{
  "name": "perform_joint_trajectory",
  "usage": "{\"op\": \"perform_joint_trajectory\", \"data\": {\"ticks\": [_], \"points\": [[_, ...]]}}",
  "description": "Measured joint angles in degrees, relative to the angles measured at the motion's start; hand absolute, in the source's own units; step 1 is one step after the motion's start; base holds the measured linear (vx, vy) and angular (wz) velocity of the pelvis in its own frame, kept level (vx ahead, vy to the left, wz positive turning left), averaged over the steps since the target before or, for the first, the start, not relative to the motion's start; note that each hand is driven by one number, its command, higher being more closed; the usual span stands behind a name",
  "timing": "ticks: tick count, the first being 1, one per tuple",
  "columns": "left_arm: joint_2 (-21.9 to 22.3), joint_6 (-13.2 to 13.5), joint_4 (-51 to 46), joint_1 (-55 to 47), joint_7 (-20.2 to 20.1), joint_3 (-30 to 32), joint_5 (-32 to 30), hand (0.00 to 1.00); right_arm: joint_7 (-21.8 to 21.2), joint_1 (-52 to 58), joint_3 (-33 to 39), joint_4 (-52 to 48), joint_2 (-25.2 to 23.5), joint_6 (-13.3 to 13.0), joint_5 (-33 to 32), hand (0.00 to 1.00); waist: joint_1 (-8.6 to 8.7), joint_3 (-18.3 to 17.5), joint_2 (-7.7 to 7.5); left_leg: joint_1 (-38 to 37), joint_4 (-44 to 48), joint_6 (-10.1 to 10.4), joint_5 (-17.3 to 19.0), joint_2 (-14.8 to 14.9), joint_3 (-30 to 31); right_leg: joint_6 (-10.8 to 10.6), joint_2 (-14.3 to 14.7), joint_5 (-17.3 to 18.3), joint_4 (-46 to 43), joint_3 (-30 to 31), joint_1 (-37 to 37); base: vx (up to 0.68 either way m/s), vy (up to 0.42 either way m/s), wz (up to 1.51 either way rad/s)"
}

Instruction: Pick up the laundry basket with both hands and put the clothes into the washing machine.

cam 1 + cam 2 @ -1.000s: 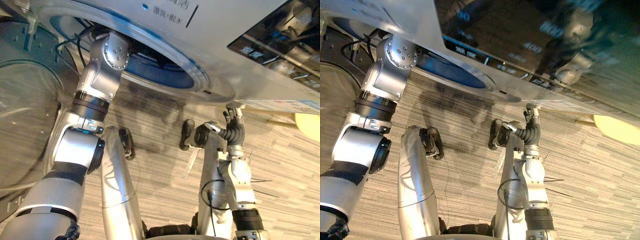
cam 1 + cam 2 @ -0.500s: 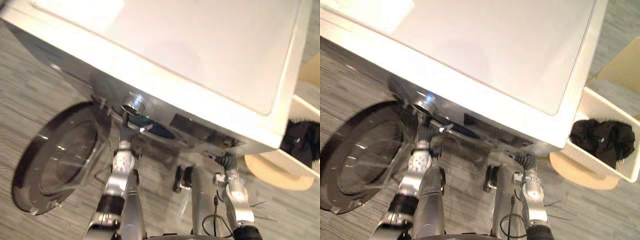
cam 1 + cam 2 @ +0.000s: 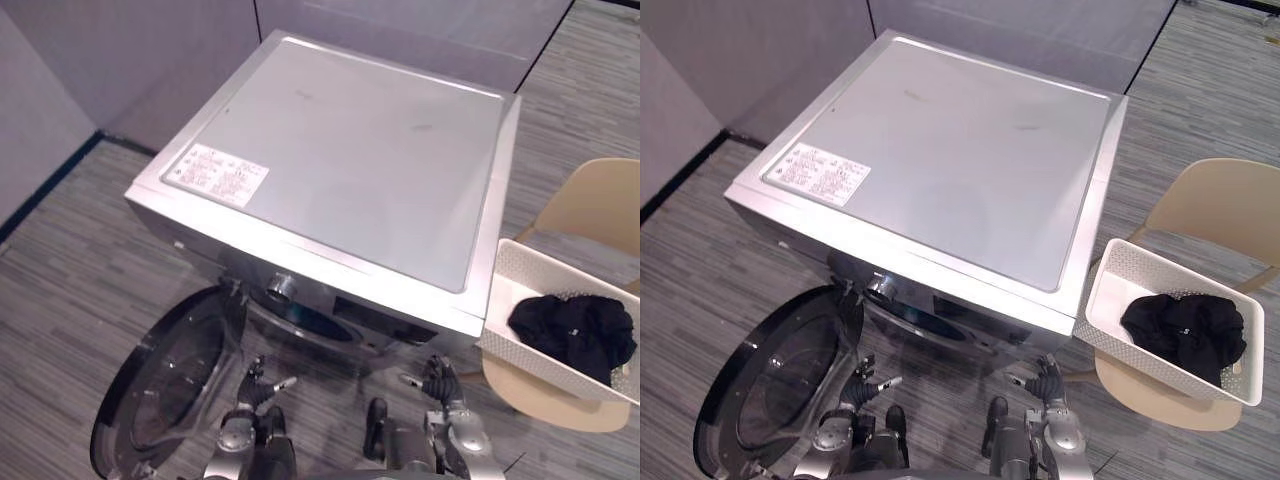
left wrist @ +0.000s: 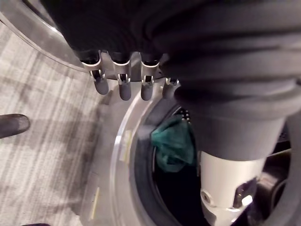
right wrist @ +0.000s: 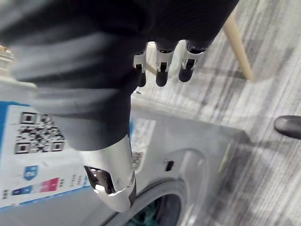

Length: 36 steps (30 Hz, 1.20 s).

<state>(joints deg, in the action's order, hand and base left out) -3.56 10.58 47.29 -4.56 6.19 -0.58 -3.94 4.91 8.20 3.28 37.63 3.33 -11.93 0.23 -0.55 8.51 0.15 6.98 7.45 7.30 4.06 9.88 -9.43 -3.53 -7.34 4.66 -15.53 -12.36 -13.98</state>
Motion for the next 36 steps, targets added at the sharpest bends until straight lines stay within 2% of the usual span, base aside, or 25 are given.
{"op": "perform_joint_trajectory", "data": {"ticks": [5, 11, 13, 14, 15, 16, 18, 19, 20, 21, 22, 23, 24, 25, 26, 27, 28, 29, 30, 31, 32, 33, 34, 35, 36], "points": [[-0.28, -0.07, 5.19, -0.57, -0.1, 2.66, 2.23, 0.0, -0.02, -0.25, 0.16, 5.35, 0.62, -0.02, -0.11, 0.0, 0.44, -1.29, 0.78, -4.8, -4.15, -0.12, -1.11, -0.2, 0.01, -0.63, 1.51, -4.03, 9.28, -0.45, 7.15, 0.06, 0.044, -0.02], [-0.35, -0.11, 7.02, -0.99, -1.21, 2.54, 2.26, 0.0, 0.09, -2.26, 0.18, 10.07, 0.66, 0.02, -1.84, 0.0, 0.04, -1.32, 0.7, -5.15, -2.69, -0.24, -1.31, -1.25, -0.06, -0.89, 1.69, -6.77, 13.06, 2.01, 8.76, 0.0, 0.029, -0.14], [0.0, -0.08, 7.18, -0.83, -1.21, 2.36, 2.27, 0.0, 0.22, -2.69, 0.21, 10.54, 1.02, 0.02, -2.03, 0.0, -0.09, -1.28, 0.78, -5.03, -1.73, -0.27, -1.26, -1.82, 2.26, -0.9, 1.66, -7.95, 14.24, 3.91, 8.63, -0.05, -0.011, -0.47], [0.14, -0.09, 7.38, -0.36, -1.25, 2.24, 2.26, 0.0, 0.21, -2.94, 0.29, 10.56, 1.21, 0.01, -2.47, 0.0, 0.0, -1.3, 0.82, -5.08, -1.62, -0.51, -0.99, -1.91, 2.86, -1.07, 1.87, -8.63, 15.14, 5.42, 8.36, -0.08, -0.007, -0.88], [0.4, -0.08, 7.43, -0.27, -1.27, 2.24, 2.23, 0.0, 0.21, -3.93, 0.68, 10.54, 1.58, -0.01, -3.06, 0.0, -0.07, -1.26, 1.13, -5.2, -1.55, -0.82, 1.32, -1.51, 2.02, -1.42, 2.95, -9.95, 16.09, 9.12, 6.52, -0.09, 0.01, -0.87], [0.43, -0.08, 7.46, -0.27, -1.27, 2.23, 2.21, 0.0, 0.2, -4.05, 0.78, 10.53, 1.6, -0.02, -3.08, 0.0, -0.09, -1.25, 1.18, -5.22, -1.54, -0.85, 1.66, -1.45, 1.89, -1.55, 3.12, -10.05, 16.15, 9.61, 6.32, -0.13, 0.045, -1.66], [-0.24, -0.31, 9.23, 1.14, -1.41, 1.4, 1.47, 0.0, 0.43, -6.12, 1.27, 10.27, 1.38, 0.07, -3.66, 0.0, -0.08, -0.17, -0.85, -4.96, 1.72, -1.23, 5.86, -2.3, -5.88, -1.84, 4.4, -13.2, 17.79, 20.25, 1.91, -0.12, 0.056, -2.08], [-0.55, -0.31, 9.25, 1.44, -1.47, 1.07, 1.4, 0.0, 0.44, -6.23, 1.22, 10.27, 1.47, 0.15, -3.66, 0.0, 0.03, -0.03, -1.09, -4.75, 2.9, -1.51, 6.64, -2.22, -7.73, -1.66, 4.43, -13.22, 18.28, 20.68, 1.31, -0.15, 0.035, -2.04], [-0.55, -0.35, 9.47, 2.38, -1.75, 0.77, 1.02, 0.0, 0.52, -6.96, 1.11, 10.29, 1.73, 0.74, -3.63, 0.0, 0.72, 0.09, -0.24, -3.8, 4.15, -2.84, 7.85, -0.51, -12.75, 2.37, 4.41, -10.64, 19.58, 16.08, 0.37, -0.11, -0.003, -2.06], [-1.06, -0.35, 9.45, 3.57, -2.03, 0.58, 0.89, 0.0, 1.1, -7.93, 0.7, 10.48, 1.63, 1.31, -3.64, 0.0, 0.97, 0.61, 0.88, -4.48, 5.2, -2.52, 7.94, 2.23, -18.02, 5.41, 3.91, -9.26, 15.16, 3.94, -2.72, -0.08, -0.009, -2.13], [-1.64, -0.36, 9.46, 3.97, -2.14, 0.59, 0.88, 0.0, 1.24, -8.33, 0.04, 10.44, 1.55, 1.33, -3.63, 0.0, 1.08, 0.75, 0.58, -4.93, 5.31, -2.33, 8.06, 2.65, -20.13, 6.65, 3.26, -8.4, 11.83, -1.84, -3.78, 0.07, -0.026, -2.28], [-2.76, -1.06, 9.49, 4.96, -2.26, 0.28, 0.43, 0.0, 1.3, -8.45, -0.9, 10.37, 1.56, 1.23, -3.62, 0.0, 1.52, 0.41, -0.36, -6.65, 6.23, -1.66, 8.52, 2.53, -25.6, 11.95, 0.96, -5.36, 7.06, -15.02, -4.11, 0.09, 0.005, -1.84], [-3.03, -1.24, 9.46, 5.41, -2.33, 0.1, 0.22, 0.0, 1.43, -8.42, -1.09, 10.45, 1.64, 1.25, -3.62, 0.0, 1.44, 0.5, -0.2, -7.49, 6.66, -1.53, 8.6, 2.88, -27.61, 15.17, -0.11, -4.66, 5.92, -20.15, -3.98, 0.13, -0.024, -2.39], [-3.46, -1.3, 9.46, 5.41, -2.33, 0.19, -0.4, 0.0, 1.56, -8.82, -1.65, 10.56, 1.58, 1.24, -3.62, 0.0, 1.33, 0.58, 0.24, -9.62, 6.92, -1.54, 8.57, 3.66, -31.15, 20.15, -1.31, -2.78, 4.63, -28.58, -2.8, 0.09, -0.07, -2.69], [-3.87, -1.26, 9.42, 5.58, -2.3, 0.29, -0.7, 0.0, 1.47, -9.04, -2.56, 10.53, 1.53, 1.2, -3.55, 0.0, 1.31, 0.49, 0.5, -12.44, 6.75, -1.47, 8.63, 4.03, -34.71, 18.96, -2.41, -0.93, 3.21, -36.48, -1.08, 0.11, -0.112, -2.79], [-4.04, -1.25, 9.41, 5.58, -2.3, 0.29, -0.71, 0.0, 1.43, -9.21, -2.98, 10.47, 1.53, 1.17, -3.54, 0.0, 1.15, 0.43, 0.36, -13.33, 6.7, -1.08, 8.88, 3.94, -36.12, 17.9, -2.67, -0.75, 2.41, -37.59, -1.07, 0.12, -0.153, -2.85], [-4.2, -1.2, 9.4, 5.43, -2.21, 0.27, -0.72, 0.0, 1.37, -9.56, -3.5, 10.38, 1.61, 1.12, -3.35, 0.0, 1.05, 0.36, 0.41, -15.25, 7.34, 0.72, 10.07, 4.1, -38.1, 13.17, -1.68, -1.07, 1.4, -36.18, -1.85, 0.12, -0.135, -2.56], [-4.38, -1.21, 9.48, 5.48, -2.1, 0.27, -0.73, 0.0, 1.36, -10.02, -3.86, 10.42, 1.56, 1.18, -2.96, 0.0, 0.97, 0.47, 0.75, -17.04, 9.26, 2.93, 11.55, 5.4, -39.74, 11.26, 0.38, -1.6, 0.47, -32.43, -3.26, 0.21, -0.164, -2.83], [-4.54, -1.23, 9.55, 5.7, -2.08, 0.29, -0.63, 0.0, 1.36, -10.64, -4.21, 10.41, 1.48, 1.18, -2.97, 0.0, 1.32, 0.68, 0.97, -17.33, 15.26, 3.32, 12.27, 8.01, -39.69, 11.31, 3.03, -1.2, 0.07, -28.78, -3.8, 0.28, -0.14, -2.38], [-4.25, -1.12, 9.45, 5.82, -2.07, 0.31, -0.57, 0.0, 1.4, -10.32, -4.26, 10.44, 1.71, 1.18, -3.02, 0.0, 1.51, 0.67, 0.96, -16.35, 23.28, 2.26, 11.61, 10.82, -38.59, 11.29, 5.21, -1.22, 0.73, -25.78, -3.6, 0.36, -0.152, -2.35], [-3.46, -0.49, 9.51, 5.83, -1.98, 0.91, 0.04, 0.0, 1.57, -10.51, -4.38, 10.58, 2.02, 1.18, -3.25, 0.0, 1.45, 1.11, 1.8, -12.24, 37.15, -2.01, 10.27, 14.87, -31.8, 11.19, 8.53, -1.27, 2.5, -21.44, -2.14, 0.31, -0.101, -1.85], [-2.78, -0.22, 9.5, 5.83, -1.99, 0.95, 0.37, 0.0, 1.68, -10.77, -4.36, 10.61, 2.43, 1.19, -3.7, 0.0, 1.45, 1.41, 2.19, -9.99, 41.75, -2.51, 11.07, 15.27, -28.25, 11.22, 9.62, -1.25, 3.12, -19.8, -1.41, 0.27, -0.066, -1.78], [-1.63, -0.13, 9.55, 5.8, -1.95, 1.03, 1.18, 0.0, 1.85, -11.03, -4.39, 10.71, 3.01, 1.18, -4.23, 0.0, 1.44, 1.75, 2.56, -6.2, 46.79, -1.11, 12.74, 14.29, -22.21, 11.17, 10.69, -1.3, 4.1, -17.8, 0.04, 0.28, 0.004, -1.51], [-0.32, -0.04, 9.5, 5.38, -1.87, 0.98, 2.02, 0.0, 2.52, -11.11, -4.34, 11.32, 3.2, 1.18, -4.75, 0.0, 1.13, 1.98, 2.4, -1.41, 47.77, -0.46, 14.01, 10.41, -14.37, 11.28, 11.43, -1.26, 5.58, -14.46, 2.75, 0.27, 0.03, -1.48], [0.06, 0.06, 9.48, 5.06, -1.7, 0.99, 2.32, 0.0, 2.55, -11.12, -4.36, 11.45, 3.09, 1.18, -5.04, 0.0, 0.89, 2.2, 2.22, 0.55, 46.12, -0.77, 14.21, 8.26, -11.42, 11.28, 11.53, -1.26, 6.35, -12.75, 4.19, 0.22, 0.06, -1.25]]}}
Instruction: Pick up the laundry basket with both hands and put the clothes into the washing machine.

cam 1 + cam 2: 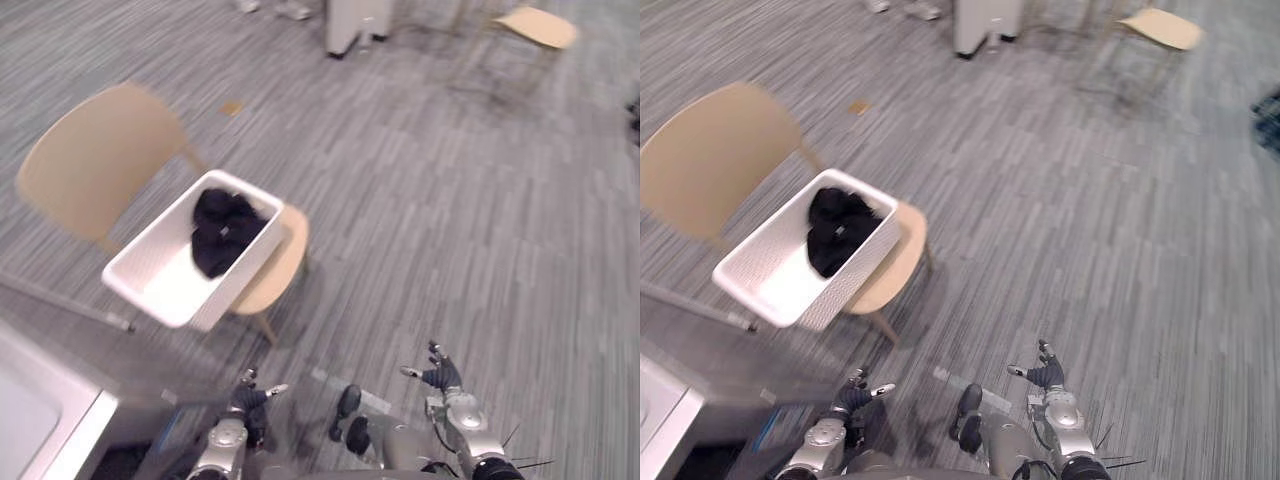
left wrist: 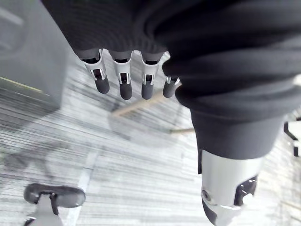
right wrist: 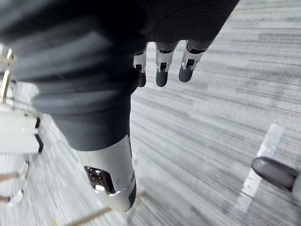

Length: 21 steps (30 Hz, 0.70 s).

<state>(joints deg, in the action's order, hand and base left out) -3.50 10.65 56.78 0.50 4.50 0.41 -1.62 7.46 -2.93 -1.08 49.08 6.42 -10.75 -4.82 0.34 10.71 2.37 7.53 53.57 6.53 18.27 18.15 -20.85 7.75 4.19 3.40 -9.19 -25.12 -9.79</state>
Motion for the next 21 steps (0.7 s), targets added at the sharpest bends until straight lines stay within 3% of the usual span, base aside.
{"op": "perform_joint_trajectory", "data": {"ticks": [4, 5, 6, 8, 9, 10, 11, 12, 13, 14, 15, 16, 18, 19, 20, 21], "points": [[0.54, 0.43, -0.68, -0.92, 1.0, 0.04, 2.08, 0.0, -0.02, -0.59, 0.64, 0.02, -0.55, -0.06, -0.45, 0.0, -1.69, 0.91, 0.45, 7.9, -17.19, -0.05, -0.45, -6.48, 8.32, -1.96, 0.36, -1.12, 5.09, 5.37, 4.75, 0.21, 0.101, -0.99], [0.58, 0.51, -0.72, -0.99, 1.01, -0.01, 2.08, 0.0, 0.01, -0.83, 0.67, 0.02, -0.74, -0.07, -0.63, 0.0, -1.91, 1.45, 0.92, 9.08, -24.14, 1.01, -1.17, -7.44, 8.81, -2.58, 0.38, -1.53, 6.58, 5.52, 6.09, 0.25, 0.155, -0.71], [0.63, 0.52, -0.78, -1.03, 1.04, -0.07, 2.12, 0.0, 0.08, -0.63, 0.78, 0.05, -1.11, -0.06, -0.92, 0.0, -3.0, 1.59, 0.71, 9.11, -29.11, -0.83, -6.14, -8.71, 8.84, -3.8, 0.09, -2.38, 8.07, 5.91, 7.28, 0.33, 0.193, -0.72], [0.65, 0.54, -1.05, -0.9, 1.06, -0.25, 2.11, 0.0, 0.12, -0.55, 0.71, 0.01, -1.4, -0.08, -0.94, 0.0, -4.1, 1.47, 0.39, 7.32, -31.61, -3.77, -9.7, -10.63, 9.52, -5.51, -0.47, -1.86, 9.04, 7.25, 8.86, 0.39, 0.207, -0.34], [0.91, 0.59, -1.25, -0.04, 1.07, -0.26, 2.1, 0.0, 0.28, -0.65, 0.75, 0.0, -1.91, -0.1, -0.89, 0.0, -4.15, 1.5, 0.31, 7.46, -31.42, -5.73, -8.49, -11.4, 9.88, -7.39, -1.52, 0.29, 6.44, 6.85, 8.43, 0.27, 0.151, 0.09], [0.96, 0.71, -1.31, 0.2, 1.1, -0.27, 2.12, 0.0, 0.29, -0.68, 0.72, 0.01, -1.91, -0.1, -0.82, 0.0, -4.2, 1.67, 0.01, 6.75, -31.58, -6.42, -8.05, -11.89, 9.8, -8.62, -2.44, 1.93, 3.78, 6.56, 8.02, 0.34, 0.213, 0.27], [1.05, 0.89, -1.22, 0.16, 1.47, -0.41, 2.14, 0.0, 0.28, -0.63, 0.64, 0.01, -2.07, -0.11, -0.74, 0.0, -4.2, 2.04, -0.74, 3.98, -33.09, -7.43, -7.29, -12.95, 9.81, -10.85, -5.1, 4.75, -4.28, 5.95, 6.41, 0.35, 0.217, 0.25], [1.08, 0.88, -1.1, -0.31, 1.93, -1.2, 2.16, 0.0, 0.24, -0.72, 0.66, -0.01, -2.24, -0.14, -0.57, 0.0, -4.09, 2.03, -0.83, 1.52, -34.51, -8.04, -6.83, -13.94, 10.07, -11.18, -8.7, 5.07, -16.85, 4.86, 2.55, 0.42, 0.265, 0.29], [0.89, 0.88, -1.17, -0.61, 2.01, -1.56, 2.18, 0.0, 0.25, -0.7, 0.68, -0.01, -2.31, -0.13, -0.38, 0.0, -4.07, 1.98, -1.13, 0.12, -35.18, -8.38, -6.64, -14.75, 10.41, -11.7, -10.75, 5.25, -23.02, 4.5, 0.82, 0.38, 0.2, 0.56], [0.44, 0.81, -1.32, -0.8, 2.1, -2.37, 2.2, 0.0, 0.3, -0.6, 0.72, -0.01, -2.7, -0.13, -0.23, 0.0, -3.69, 2.03, -1.91, -2.46, -35.73, -8.87, -6.34, -16.59, 12.66, -11.95, -14.79, 3.28, -33.53, 3.52, -1.81, 0.33, 0.136, 0.73], [0.32, 0.76, -1.88, -1.0, 2.17, -2.63, 2.2, 0.0, 0.32, -0.46, 0.65, -0.01, -2.79, -0.13, -0.11, 0.0, -3.42, 2.03, -2.02, -3.61, -36.14, -9.38, -6.04, -17.24, 14.2, -11.67, -16.26, 3.56, -37.39, 2.7, -2.91, 0.43, 0.097, 1.22], [0.42, 0.89, -3.59, -1.57, 2.33, -2.6, 2.22, 0.0, 0.16, -0.49, 0.62, -0.09, -3.1, -0.19, 0.51, 0.0, -2.93, 2.07, -1.7, -5.67, -37.6, -9.64, -5.87, -17.54, 18.1, -11.06, -16.88, 7.27, -40.15, 1.66, -3.36, 0.41, 0.02, 1.4], [0.41, 1.0, -5.04, -1.58, 3.27, -2.0, 2.29, 0.0, 0.18, -0.37, 0.64, -0.89, -2.93, -0.62, 1.02, 0.0, -2.81, 2.42, -0.35, -7.1, -38.88, -9.61, -5.9, -16.59, 24.51, -10.73, -14.41, 10.82, -35.23, 2.51, -4.37, 0.47, -0.07, 1.47], [0.4, 1.06, -5.39, -1.39, 3.62, -1.82, 2.8, 0.0, 0.2, -0.08, 0.63, -2.02, -2.6, -0.9, 1.01, 0.0, -2.9, 2.54, 0.19, -7.2, -39.04, -9.6, -5.9, -16.35, 29.38, -10.69, -11.61, 11.06, -28.82, 6.92, -6.05, 0.45, -0.185, 1.62], [0.63, 0.99, -5.33, -0.87, 4.02, -1.87, 3.3, 0.0, 0.26, 0.18, 0.66, -3.57, -2.17, -1.41, 1.01, 0.0, -2.77, 2.56, 0.23, -6.89, -39.0, -9.58, -5.89, -16.51, 33.28, -11.37, -9.49, 10.6, -22.77, 13.65, -7.87, 0.42, -0.261, 2.24], [1.2, 0.98, -5.12, 0.28, 4.45, -2.01, 3.3, 0.0, 0.95, 1.2, 0.78, -5.18, -1.47, -1.83, 0.93, 0.0, -2.63, 2.42, 0.01, -5.19, -37.6, -8.55, -5.78, -17.68, 38.4, -13.54, -7.55, 8.11, -15.04, 23.88, -9.33, 0.34, -0.272, 2.05]]}}
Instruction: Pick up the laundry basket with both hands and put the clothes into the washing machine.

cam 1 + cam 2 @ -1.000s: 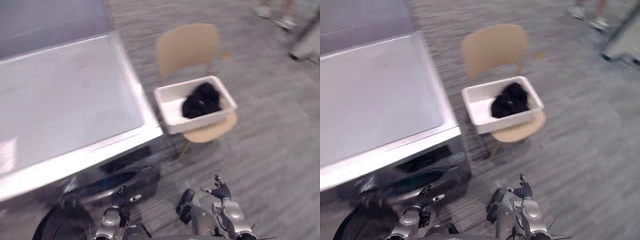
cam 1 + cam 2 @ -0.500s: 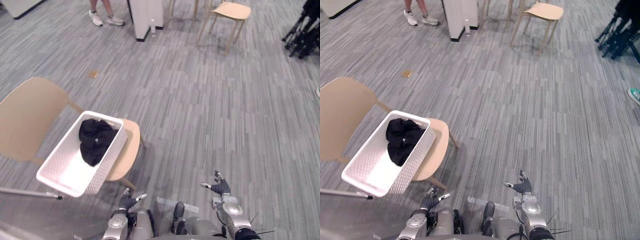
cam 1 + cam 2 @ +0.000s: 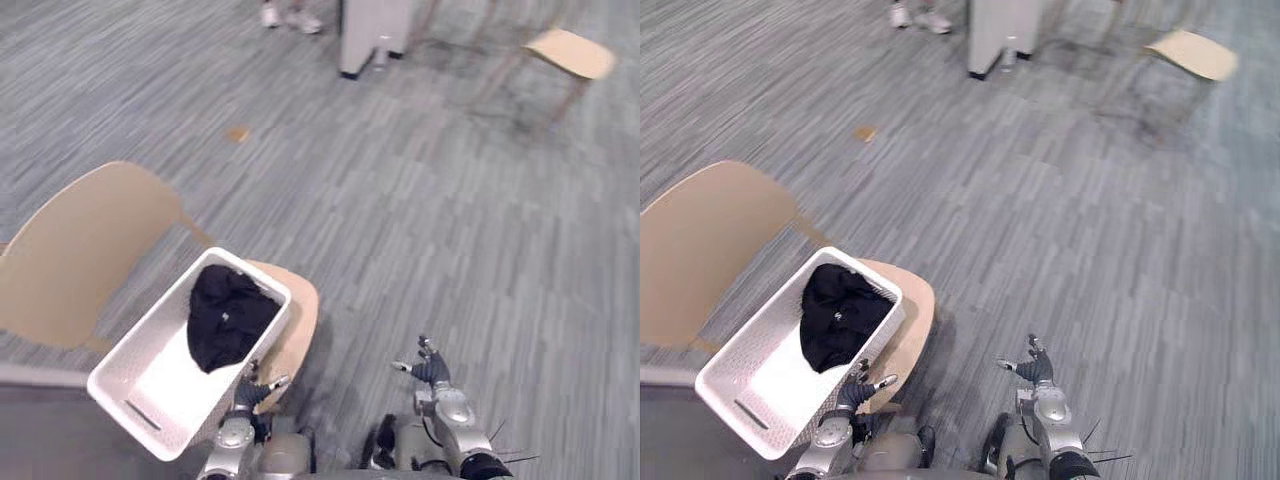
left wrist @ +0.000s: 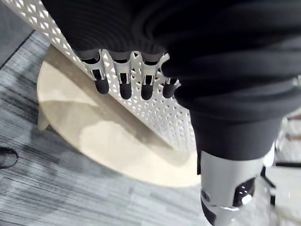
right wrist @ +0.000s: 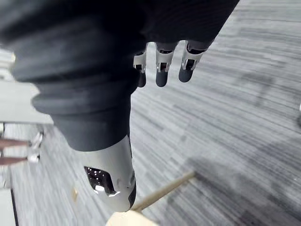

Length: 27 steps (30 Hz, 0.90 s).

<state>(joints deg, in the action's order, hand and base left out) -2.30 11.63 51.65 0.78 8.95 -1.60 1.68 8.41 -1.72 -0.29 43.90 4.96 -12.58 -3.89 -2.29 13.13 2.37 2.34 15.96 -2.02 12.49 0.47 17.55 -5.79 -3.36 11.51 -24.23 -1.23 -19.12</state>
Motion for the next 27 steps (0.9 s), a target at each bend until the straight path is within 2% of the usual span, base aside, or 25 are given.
{"op": "perform_joint_trajectory", "data": {"ticks": [1, 2, 3, 4, 5, 6, 8, 10, 12, 14, 15, 17, 19, 21, 23, 24, 25, 26, 27], "points": [[-0.09, -0.01, 0.16, 0.33, 0.07, -0.02, -0.01, 0.0, 0.52, 0.39, 0.31, -0.4, 0.15, -0.12, 0.0, 0.0, 0.08, -0.04, -0.16, 0.82, 1.14, 1.45, 0.36, -0.78, 1.84, -0.54, 0.0, -1.9, 3.54, 3.58, 0.12, 0.27, -0.253, 2.37], [0.11, -0.01, 0.15, 0.79, 0.07, -0.37, -0.02, 0.0, 1.47, 1.41, 1.18, -0.58, 0.02, -0.2, 0.0, 0.0, 0.6, -0.3, -0.92, 1.87, 3.14, 4.23, 1.82, -2.47, 5.5, -2.15, -1.79, -8.27, 10.45, 7.36, 1.83, 0.31, -0.334, 2.25], [2.13, -0.25, 0.67, 1.62, 0.46, 0.25, 0.23, 0.0, 1.91, 1.77, 2.61, 0.06, 0.48, 0.25, -0.03, 0.0, 0.44, 0.3, 1.34, 2.03, 4.9, 7.23, 3.73, -1.85, 8.48, -1.84, -2.33, -10.65, 11.15, 3.68, 3.84, 0.37, -0.4, 2.24], [3.6, 0.01, -0.29, 1.06, 1.02, 1.35, 0.46, 0.0, 2.52, 1.98, 3.32, -0.7, 0.67, 0.51, -0.08, 0.0, -0.71, -0.3, 2.39, 3.14, 5.29, 9.17, 2.58, -0.42, 8.55, -1.19, -2.34, -10.12, 10.42, 0.76, 4.24, 0.34, -0.39, 1.74], [4.45, 0.08, -0.76, 0.73, 1.41, 2.12, 0.51, 0.0, 3.0, 2.58, 3.77, -2.81, 0.47, 0.49, -0.07, 0.0, -1.49, -0.28, 2.36, 3.22, 4.4, 11.41, 0.76, 0.15, 8.53, 0.07, -2.85, -8.73, 9.6, -2.23, 5.51, 0.26, -0.335, 1.53], [4.93, 0.09, -1.26, -0.01, 1.54, 2.11, 0.53, 0.0, 3.37, 3.43, 3.85, -5.36, 0.45, 0.39, -0.05, 0.0, -1.59, -0.29, 2.3, 2.92, 2.75, 12.44, -0.77, 0.83, 8.66, 1.12, -2.99, -7.98, 9.49, -6.08, 7.66, 0.21, -0.297, 1.64], [5.15, 0.54, -3.51, -1.62, 1.74, 2.13, 1.55, 0.0, 3.94, 3.91, 4.44, -8.89, 0.27, -0.23, -0.01, 0.0, -1.89, -1.42, 1.88, 2.85, 0.63, 11.32, -4.82, 1.7, 6.81, 1.93, -3.69, -7.41, 9.71, -12.27, 10.4, 0.23, -0.259, 1.75], [5.2, 1.26, -4.45, -3.12, 2.27, 2.1, 2.52, 0.0, 3.98, 3.6, 4.92, -9.72, 0.29, -0.82, 0.06, 0.0, -2.03, -1.9, 0.77, 3.56, -0.77, 11.54, -7.38, 2.38, 2.35, 1.93, -4.75, -7.41, 11.62, -15.65, 12.97, 0.14, -0.107, 1.33], [5.1, 1.33, -4.4, -5.85, 2.38, 1.86, 2.93, 0.0, 4.25, 3.06, 4.97, -10.1, 0.48, -0.98, 0.62, 0.0, -3.11, -3.7, 0.61, 5.53, -2.48, 11.07, -7.5, 4.78, -13.11, 1.94, -5.02, -7.42, 14.48, -21.24, 15.16, 0.08, -0.022, 1.12], [4.82, 1.33, -4.42, -6.39, 2.31, 1.37, 2.88, 0.0, 4.86, 3.03, 5.12, -11.67, 0.6, -0.84, 2.37, 0.0, -3.09, -3.8, 0.56, 7.82, -2.42, 6.61, -8.34, 5.43, -24.22, 1.92, -5.92, -7.41, 14.56, -25.78, 15.9, 0.01, 0.056, 1.2], [4.22, 1.33, -4.44, -6.41, 2.26, 0.89, 2.83, 0.0, 5.57, 3.77, 5.72, -13.58, 0.35, -0.58, 4.11, 0.0, -2.99, -3.82, 0.31, 8.33, -3.06, 5.6, -8.86, 5.35, -27.74, 1.87, -6.58, -7.38, 14.65, -28.35, 16.71, -0.01, 0.095, 1.28], [2.71, 1.35, -4.45, -6.89, 2.26, 0.48, 2.68, 0.0, 6.26, 4.54, 6.1, -17.74, -0.67, -0.16, 7.98, 0.0, -3.19, -4.18, -0.43, 8.5, -4.11, 4.72, -9.33, 4.55, -29.75, 1.75, -7.07, -7.39, 15.82, -31.56, 18.54, -0.01, 0.12, 0.98], [1.17, 1.45, -4.42, -7.71, 2.22, -0.13, 2.55, 0.0, 6.61, 4.26, 6.13, -21.75, -0.61, -0.2, 12.34, 0.0, -3.18, -4.88, -1.61, 8.37, -6.33, 3.18, -10.44, 2.84, -28.14, 1.4, -7.64, -7.38, 17.0, -32.19, 19.24, -0.03, 0.137, 0.63], [-0.28, 1.46, -4.17, -8.3, 1.95, -0.53, 2.22, 0.0, 6.74, 2.42, 6.19, -22.69, 0.71, -0.23, 16.42, 0.0, -3.17, -5.11, -2.28, 8.37, -7.53, 2.65, -10.82, 1.68, -27.25, 0.0, -8.37, -7.17, 17.44, -33.21, 19.68, -0.06, 0.106, 0.35], [-1.36, 1.53, -3.88, -8.93, 0.95, -0.65, 1.91, 0.0, 6.91, 0.24, 5.6, -22.24, 2.37, 0.38, 20.26, 0.0, -3.36, -4.76, -2.93, 7.97, -7.43, 2.25, -10.72, 0.28, -27.23, -1.8, -10.7, -4.95, 13.87, -33.36, 19.22, -0.06, 0.093, 0.24], [-1.93, 1.72, -3.95, -8.79, 0.57, -0.73, 1.41, 0.0, 6.61, -0.85, 3.62, -21.76, 3.76, 0.65, 22.01, 0.0, -3.45, -4.33, -4.04, 7.92, -6.32, 1.28, -8.84, -1.09, -27.98, -1.95, -13.65, -1.09, 8.94, -33.26, 18.03, -0.1, 0.128, 0.17], [-2.74, 2.07, -4.08, -8.73, -0.38, -0.81, 0.74, 0.0, 6.14, -2.53, 1.61, -20.24, 5.48, 0.72, 23.29, 0.0, -3.29, -3.94, -4.64, 8.05, -4.83, 1.2, -7.22, -1.72, -28.12, -1.71, -15.97, 0.79, 4.21, -33.01, 16.94, -0.11, 0.111, 0.14], [-3.15, 2.19, -4.2, -8.63, -0.74, -1.1, 0.23, 0.0, 5.79, -3.27, 0.01, -19.59, 6.34, 0.77, 23.82, 0.0, -3.27, -3.8, -4.88, 8.04, -4.18, 1.22, -6.72, -2.1, -28.11, -1.57, -16.65, 1.31, 2.06, -32.6, 16.64, -0.16, 0.103, 0.1], [-3.85, 2.4, -4.34, -8.6, -1.46, -1.57, -0.24, 0.0, 4.99, -4.44, -2.87, -19.22, 8.0, 0.95, 24.51, 0.0, -3.24, -3.44, -5.31, 8.36, -3.1, 0.84, -6.16, -2.49, -27.4, -0.16, -17.82, 1.04, -2.54, -30.27, 15.23, -0.11, 0.076, 0.24]]}}
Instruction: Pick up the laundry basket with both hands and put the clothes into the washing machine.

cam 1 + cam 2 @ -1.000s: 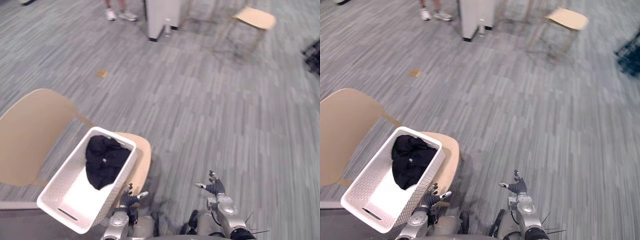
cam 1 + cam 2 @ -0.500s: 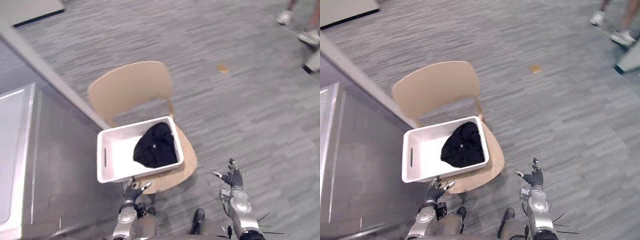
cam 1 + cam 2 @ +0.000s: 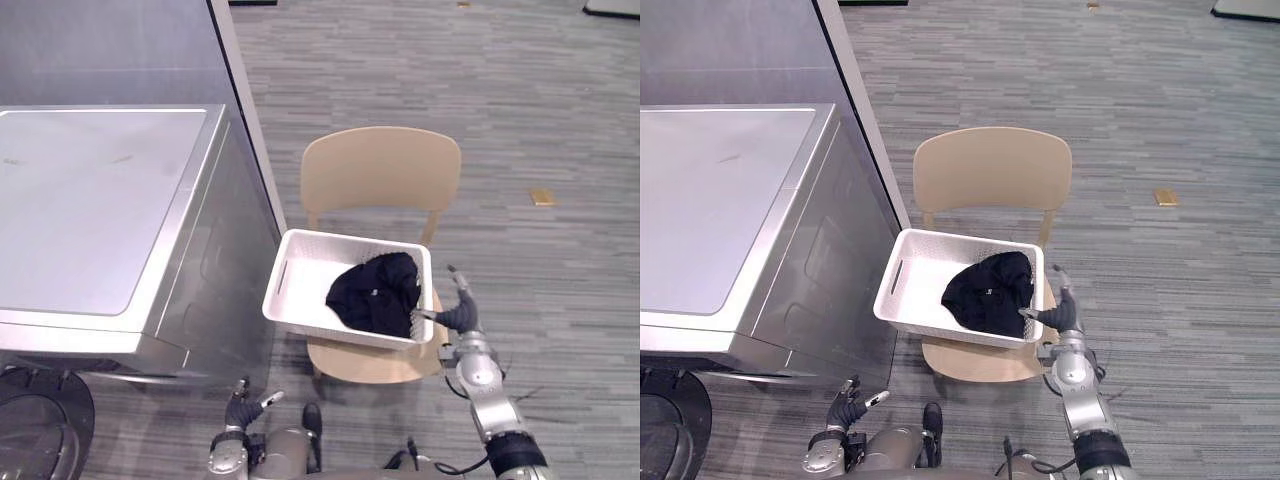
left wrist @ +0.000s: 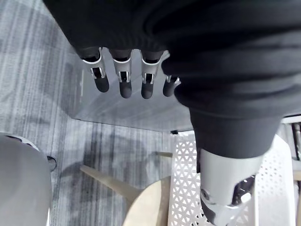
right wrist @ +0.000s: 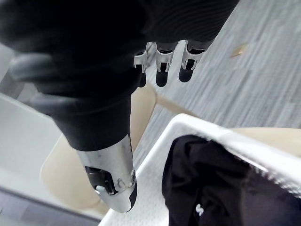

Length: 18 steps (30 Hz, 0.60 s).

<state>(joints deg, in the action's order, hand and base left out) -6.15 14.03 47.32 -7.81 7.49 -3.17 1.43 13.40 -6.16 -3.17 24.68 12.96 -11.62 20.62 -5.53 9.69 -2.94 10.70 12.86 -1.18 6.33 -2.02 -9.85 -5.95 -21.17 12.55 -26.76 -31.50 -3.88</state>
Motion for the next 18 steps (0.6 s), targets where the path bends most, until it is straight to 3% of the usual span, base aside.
{"op": "perform_joint_trajectory", "data": {"ticks": [2, 3, 4, 5, 8, 9, 10, 12, 14, 18], "points": [[-1.36, 0.17, -0.46, 0.07, -0.65, -1.21, -0.69, 0.0, -1.46, -2.15, -3.13, 0.9, 2.48, 0.03, 0.48, 0.0, 0.49, 0.59, 0.43, -0.06, 0.65, -0.15, 0.02, 0.24, 3.99, 6.46, 0.85, -3.0, -8.93, 7.62, -5.18, -0.04, 0.093, 0.56], [-1.58, 0.17, -0.55, 0.12, -1.1, -1.41, -1.32, 0.0, -1.85, -2.93, -3.86, 1.63, 3.37, -0.05, 0.5, 0.0, 0.7, 0.82, 0.79, 0.16, 0.86, -0.16, -0.01, 0.51, 5.55, 6.63, 2.44, -1.97, -9.79, 10.64, -6.58, 0.03, 0.058, 0.87], [-1.96, 0.22, -0.61, 0.28, -1.3, -1.71, -1.95, 0.0, -2.57, -4.86, -4.76, 3.87, 5.11, -0.36, 0.5, 0.0, 1.16, 1.17, 1.25, 0.86, 1.08, 0.08, -0.39, 0.92, 8.45, 4.31, 6.29, 0.01, -6.39, 15.82, -7.5, 0.03, 0.014, 0.97], [-2.3, 0.21, -0.54, 0.28, -1.3, -1.71, -2.09, 0.0, -2.81, -6.68, -5.27, 5.99, 6.35, -0.41, 0.5, 0.0, 1.29, 1.19, 1.16, 1.25, 0.78, 0.41, -0.7, 0.8, 9.88, 2.88, 7.96, 0.27, -2.2, 18.82, -7.9, 0.01, -0.009, 1.07], [-2.76, 0.22, -0.53, 0.47, -1.32, -2.24, -2.11, 0.0, -3.6, -10.48, -5.35, 10.29, 8.99, -0.44, 0.38, 0.0, 1.58, 1.36, 1.02, 2.41, -0.5, 2.53, -2.02, -1.36, 13.59, 0.34, 9.21, -1.85, 7.64, 22.14, -7.83, 0.02, -0.051, 1.04], [-2.97, 0.26, -0.52, 1.06, -1.32, -2.37, -2.1, 0.0, -3.67, -12.86, -6.0, 12.99, 9.99, -0.37, 0.32, 0.0, 1.6, 1.75, 0.51, 3.6, 0.28, 2.75, -2.16, -2.2, 14.36, 0.12, 9.09, -3.92, 9.81, 21.76, -7.64, 0.03, -0.104, 1.24], [-3.04, 0.26, -0.52, 1.53, -1.25, -2.37, -2.1, 0.0, -3.68, -14.25, -6.39, 14.5, 10.65, -0.33, 0.32, 0.0, 1.57, 2.49, 1.22, 4.26, 0.8, 2.77, -2.17, -1.98, 14.45, 0.0, 9.2, -5.38, 10.23, 21.4, -7.35, 0.02, -0.123, 1.05], [-1.79, 0.46, -0.77, 2.34, -1.12, -2.32, -1.81, 0.0, -3.7, -20.31, -9.0, 19.69, 12.56, -0.27, 0.37, 0.0, 0.04, 4.73, 4.12, 7.3, 0.68, 4.19, -3.85, -0.75, 15.75, 0.7, 10.36, -7.16, 11.14, 18.72, -8.75, 0.02, -0.165, 0.61], [-1.65, 0.53, -1.55, 2.49, -1.02, -2.17, -1.37, 0.0, -3.74, -23.65, -9.86, 22.41, 12.73, -0.26, 0.56, 0.0, -0.24, 6.08, 5.15, 8.74, -2.05, 3.39, -7.63, -0.21, 18.12, 1.33, 11.15, -8.06, 12.09, 15.7, -9.64, 0.07, -0.184, 0.58], [-1.26, 1.61, -2.63, 3.63, -0.88, -2.04, -0.47, 0.0, -3.64, -29.16, -10.39, 27.02, 15.14, 0.83, 1.5, 0.0, -0.44, 9.77, 5.39, 8.49, -7.03, 4.2, -11.52, 0.48, 20.68, 2.26, 11.8, -7.56, 12.07, 13.06, -10.07, 0.04, -0.139, 0.47]]}}
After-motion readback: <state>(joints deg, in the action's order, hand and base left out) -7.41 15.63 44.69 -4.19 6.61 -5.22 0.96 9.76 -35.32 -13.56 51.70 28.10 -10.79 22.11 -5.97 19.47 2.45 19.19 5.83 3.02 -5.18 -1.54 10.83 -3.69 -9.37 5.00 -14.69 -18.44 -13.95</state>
